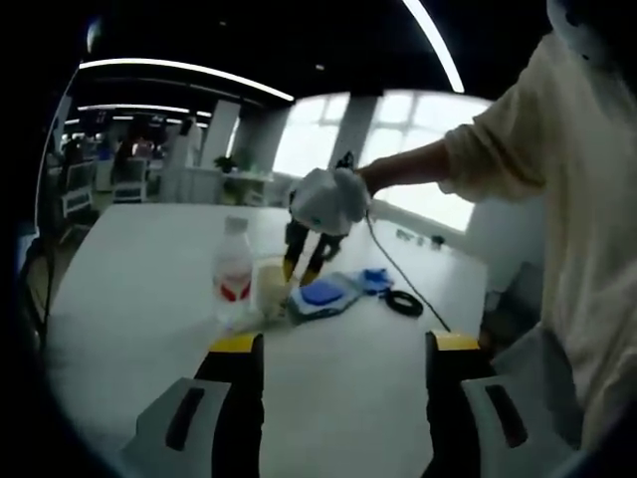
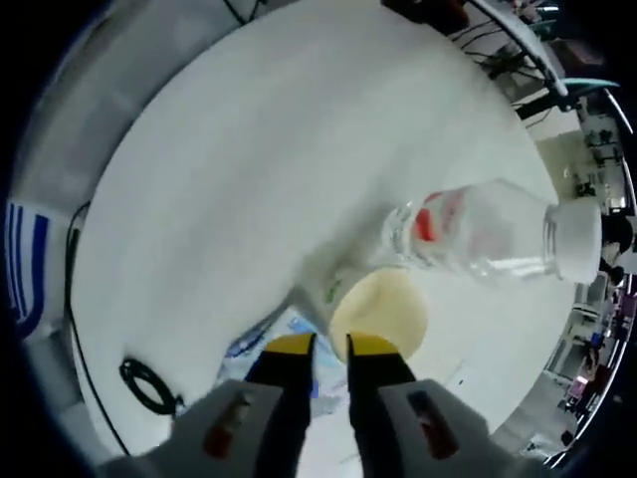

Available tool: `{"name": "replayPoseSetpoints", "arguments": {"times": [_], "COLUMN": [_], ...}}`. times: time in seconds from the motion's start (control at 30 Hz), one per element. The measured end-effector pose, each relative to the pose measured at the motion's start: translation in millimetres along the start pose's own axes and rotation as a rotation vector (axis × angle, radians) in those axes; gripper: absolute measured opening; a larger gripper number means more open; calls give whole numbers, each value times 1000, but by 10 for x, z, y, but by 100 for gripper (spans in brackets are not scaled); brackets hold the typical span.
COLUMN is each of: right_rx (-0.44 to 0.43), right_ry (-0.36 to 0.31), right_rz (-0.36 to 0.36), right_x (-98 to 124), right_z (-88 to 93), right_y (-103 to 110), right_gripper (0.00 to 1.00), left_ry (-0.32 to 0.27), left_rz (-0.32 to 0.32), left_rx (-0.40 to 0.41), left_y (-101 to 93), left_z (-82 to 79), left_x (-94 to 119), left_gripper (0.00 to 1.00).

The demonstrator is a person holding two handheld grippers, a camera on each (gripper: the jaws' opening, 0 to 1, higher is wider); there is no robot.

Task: Arrange the tabletop items into an orderly group along one side of the table until the central work area is clear of visible clutter.

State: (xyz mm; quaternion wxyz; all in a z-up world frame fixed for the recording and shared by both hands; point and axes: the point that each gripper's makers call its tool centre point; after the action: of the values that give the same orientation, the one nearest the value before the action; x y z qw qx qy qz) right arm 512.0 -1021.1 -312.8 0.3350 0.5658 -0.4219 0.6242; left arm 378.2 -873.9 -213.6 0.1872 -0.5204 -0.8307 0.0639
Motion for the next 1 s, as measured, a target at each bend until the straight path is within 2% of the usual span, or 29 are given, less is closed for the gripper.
{"name": "replayPoseSetpoints", "arguments": {"times": [0.43,0.77,1.0], "right_rx": [-40,-129,-193], "right_ry": [-77,-152,-210], "right_rz": [61,118,180], "right_x": [98,220,384], "right_z": [-82,-110,-105], "right_y": [6,12,20], "right_gripper": [27,37,41], "left_ry": [4,9,14], "left_rz": [10,28,39], "left_rx": [-14,-38,-58], "left_y": [-66,-127,-149], "left_z": [-57,-144,-238], "left_x": [-4,-42,-68], "left_gripper": [62,64,65]}}
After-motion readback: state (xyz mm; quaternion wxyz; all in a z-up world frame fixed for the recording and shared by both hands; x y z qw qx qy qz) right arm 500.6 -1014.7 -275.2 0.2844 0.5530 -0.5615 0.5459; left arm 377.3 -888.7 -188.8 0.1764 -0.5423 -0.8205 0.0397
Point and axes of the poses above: the point that each gripper's makers call its tool centre point, and the gripper's own axes: x roughly backward along the fingers, y roughly to its left, z roughly out of its underside
